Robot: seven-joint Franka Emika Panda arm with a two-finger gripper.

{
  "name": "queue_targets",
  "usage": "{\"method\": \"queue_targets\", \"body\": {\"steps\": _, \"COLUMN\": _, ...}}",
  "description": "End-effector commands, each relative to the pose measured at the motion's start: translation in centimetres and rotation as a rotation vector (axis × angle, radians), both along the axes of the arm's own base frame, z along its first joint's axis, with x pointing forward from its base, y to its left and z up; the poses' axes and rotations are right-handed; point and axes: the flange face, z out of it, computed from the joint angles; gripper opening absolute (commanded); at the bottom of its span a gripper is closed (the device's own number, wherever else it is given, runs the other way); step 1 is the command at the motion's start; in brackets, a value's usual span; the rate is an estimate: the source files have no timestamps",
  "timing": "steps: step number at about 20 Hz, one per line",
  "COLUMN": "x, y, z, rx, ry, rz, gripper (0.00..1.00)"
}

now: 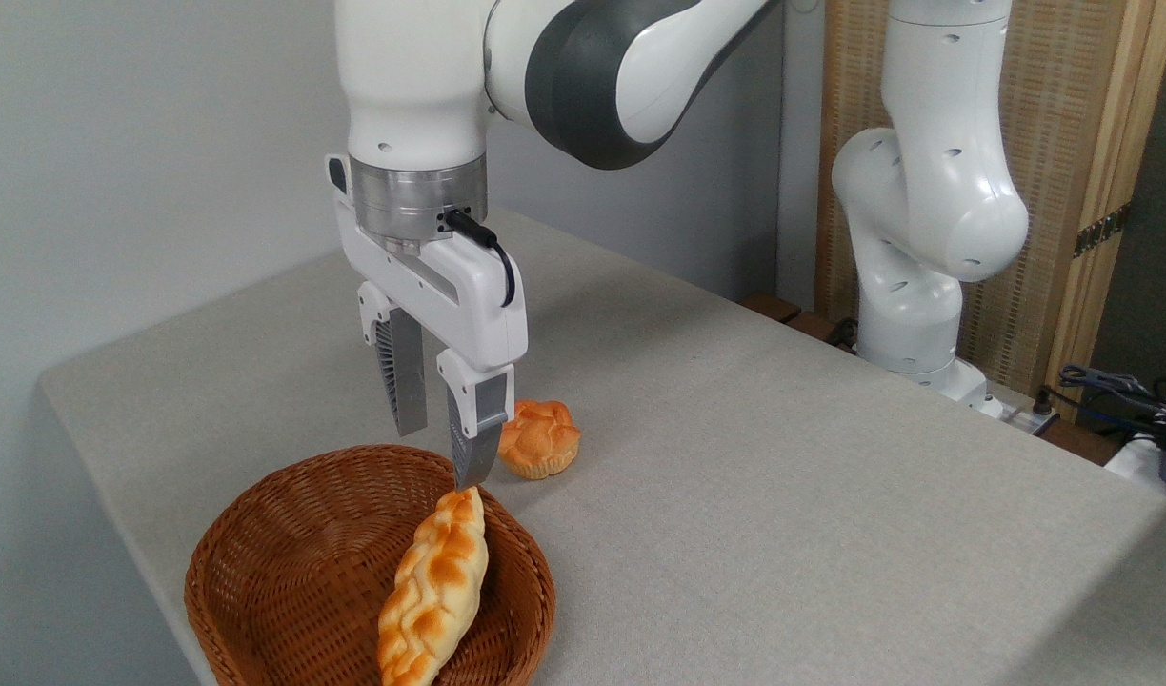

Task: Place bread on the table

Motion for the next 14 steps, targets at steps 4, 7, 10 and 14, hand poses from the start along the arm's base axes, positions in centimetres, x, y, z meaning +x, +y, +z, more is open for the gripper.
{"method": "queue_targets", "body": {"steps": 4, "x": 0.39, "y": 0.05, "z": 0.20, "rx": 0.002, "ry": -0.021, "rz": 0.010, "gripper": 1.00}}
{"method": "queue_targets", "body": {"steps": 7, "x": 0.41, "y": 0.04, "z": 0.12, "rx": 0.003, "ry": -0.020, "rz": 0.010, "gripper": 1.00}}
{"method": "queue_targets", "body": {"steps": 10, "x": 0.43, "y": 0.05, "z": 0.35, "rx": 0.002, "ry": -0.025, "rz": 0.010, "gripper": 1.00}}
{"method": "queue_targets", "body": {"steps": 14, "x": 0.85, "y": -0.04, "z": 0.79, "rx": 0.004, "ry": -0.031, "rz": 0.015, "gripper": 1.00}}
